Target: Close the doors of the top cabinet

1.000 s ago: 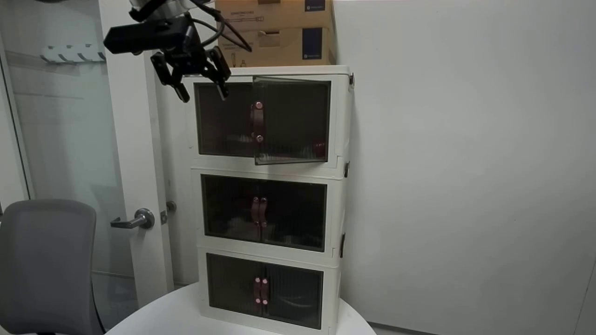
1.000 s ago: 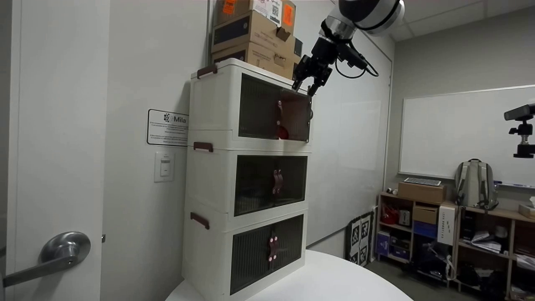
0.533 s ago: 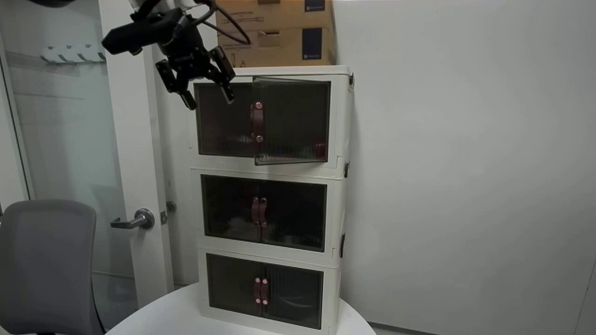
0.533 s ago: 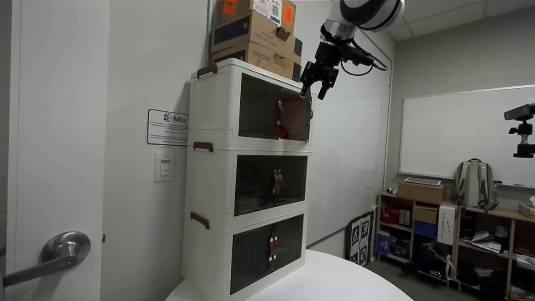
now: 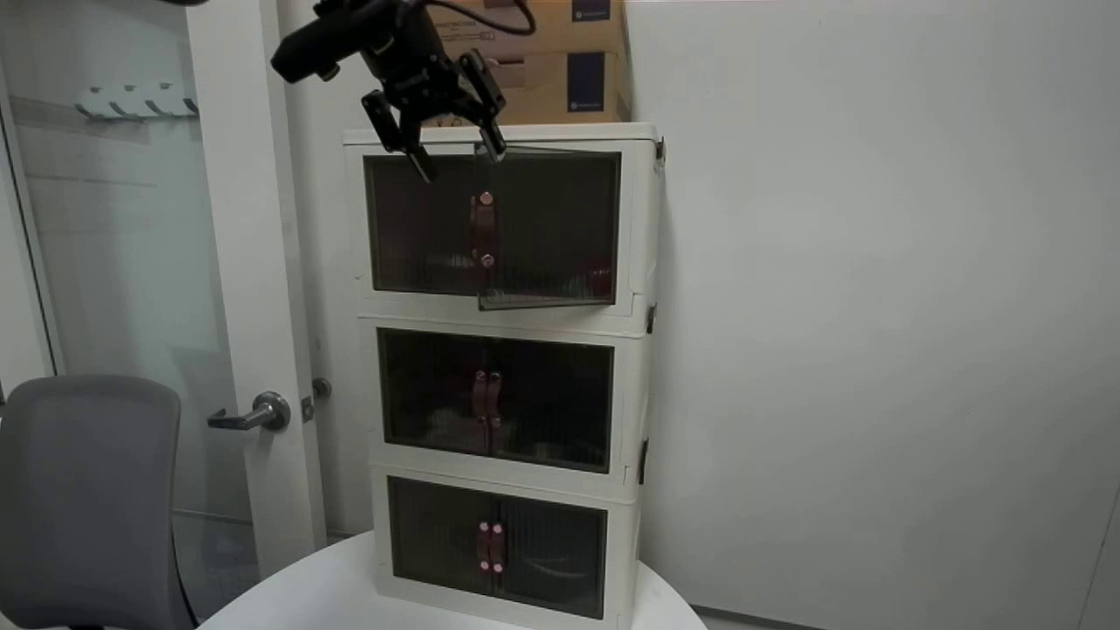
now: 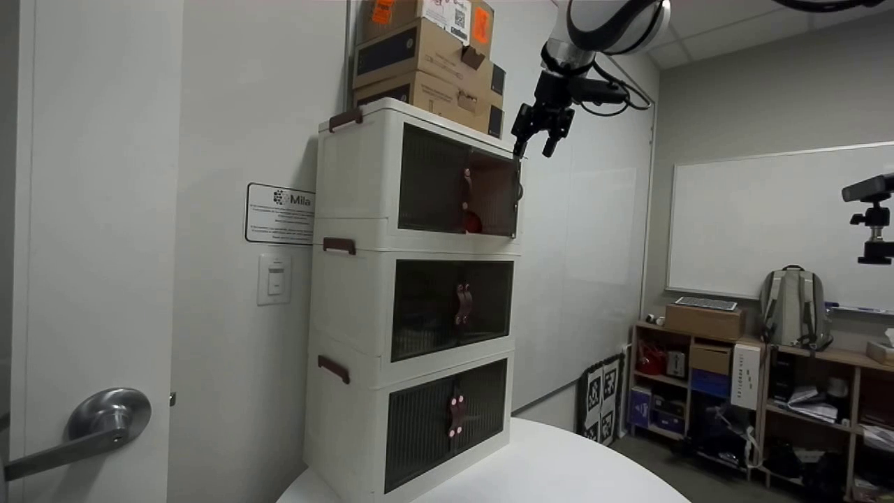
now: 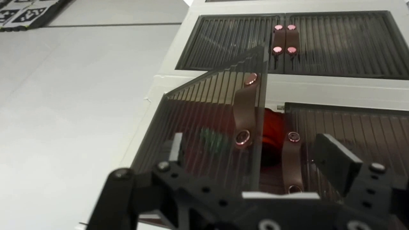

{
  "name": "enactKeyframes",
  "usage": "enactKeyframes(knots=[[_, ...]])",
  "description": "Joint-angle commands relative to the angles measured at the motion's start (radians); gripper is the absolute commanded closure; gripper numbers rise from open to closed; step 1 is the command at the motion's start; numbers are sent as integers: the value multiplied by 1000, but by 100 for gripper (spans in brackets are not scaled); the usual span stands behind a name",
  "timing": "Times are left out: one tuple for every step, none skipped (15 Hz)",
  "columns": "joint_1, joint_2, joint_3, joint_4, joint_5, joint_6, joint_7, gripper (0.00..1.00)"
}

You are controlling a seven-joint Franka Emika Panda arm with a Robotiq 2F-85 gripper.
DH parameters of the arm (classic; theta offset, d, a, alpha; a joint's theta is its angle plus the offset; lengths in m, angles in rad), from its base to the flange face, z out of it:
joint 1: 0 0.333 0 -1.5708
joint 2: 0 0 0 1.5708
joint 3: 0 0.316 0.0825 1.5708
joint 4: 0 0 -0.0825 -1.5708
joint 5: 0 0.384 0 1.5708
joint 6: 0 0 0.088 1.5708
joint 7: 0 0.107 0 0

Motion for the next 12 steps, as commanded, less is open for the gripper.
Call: enactKeyframes(knots=[[15,132,-1,110,32,108,-67,0],[17,163,2,131,54,146,-87,0],[18,199,5,155,79,194,-104,0],[19,229,8,176,96,242,-111,0],[20,261,12,201,120,295,-116,0],[23,291,12,221,131,368,-112,0],[24,315,15,237,147,433,-114,0],[23,336,21,251,166,490,-120,0],[20,352,28,259,181,544,-130,0],[18,364,34,263,194,581,-140,0],[14,370,42,260,207,609,-156,0],[9,375,44,258,217,636,-163,0]])
